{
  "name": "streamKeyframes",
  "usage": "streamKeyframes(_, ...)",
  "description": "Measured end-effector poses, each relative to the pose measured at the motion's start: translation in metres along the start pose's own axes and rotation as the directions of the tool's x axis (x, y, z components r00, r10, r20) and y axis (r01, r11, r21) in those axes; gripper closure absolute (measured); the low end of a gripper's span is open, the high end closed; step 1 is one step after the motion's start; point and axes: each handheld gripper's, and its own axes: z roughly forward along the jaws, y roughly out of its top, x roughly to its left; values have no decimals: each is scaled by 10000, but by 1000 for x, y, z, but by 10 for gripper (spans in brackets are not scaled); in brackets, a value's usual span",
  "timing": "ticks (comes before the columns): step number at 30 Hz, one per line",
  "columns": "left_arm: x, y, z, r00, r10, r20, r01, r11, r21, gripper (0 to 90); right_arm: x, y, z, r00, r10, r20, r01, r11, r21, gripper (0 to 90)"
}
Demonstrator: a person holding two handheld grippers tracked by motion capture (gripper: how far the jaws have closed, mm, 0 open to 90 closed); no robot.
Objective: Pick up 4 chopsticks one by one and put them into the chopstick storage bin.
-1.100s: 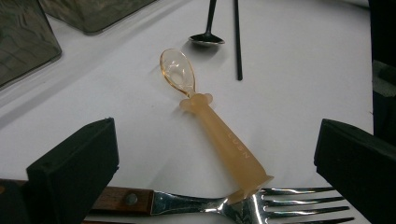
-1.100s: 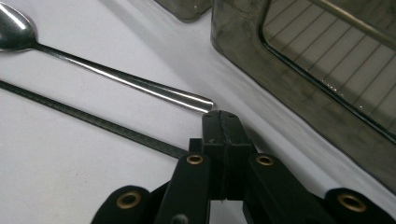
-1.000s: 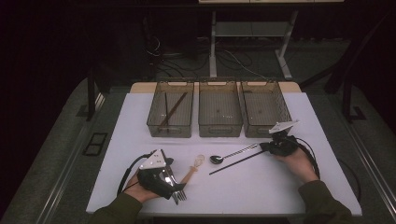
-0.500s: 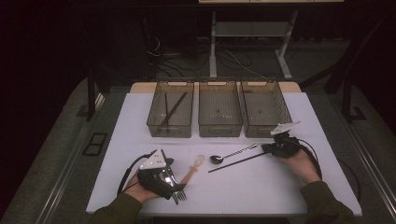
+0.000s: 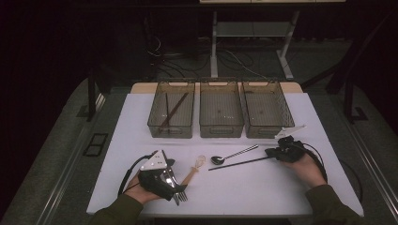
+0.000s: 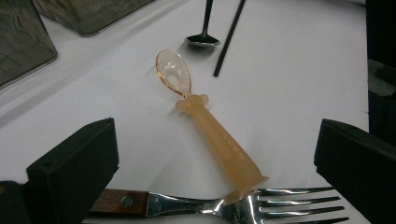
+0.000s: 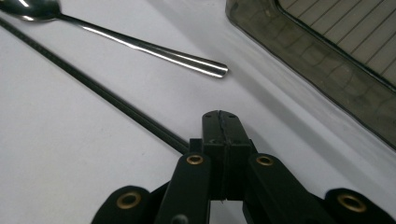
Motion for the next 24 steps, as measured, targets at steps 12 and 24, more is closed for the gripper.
streamKeyframes(12, 0, 0, 0, 10000, 10, 10, -10, 10000, 11, 0, 10, -5, -4, 9990, -340, -298, 346, 9992, 211, 900)
streamKeyframes(24, 0, 0, 1, 10000, -29, 23, 29, 10000, 28, 0, 14, -17, -13, 9983, -442, -376, 453, 9985, 298, 900)
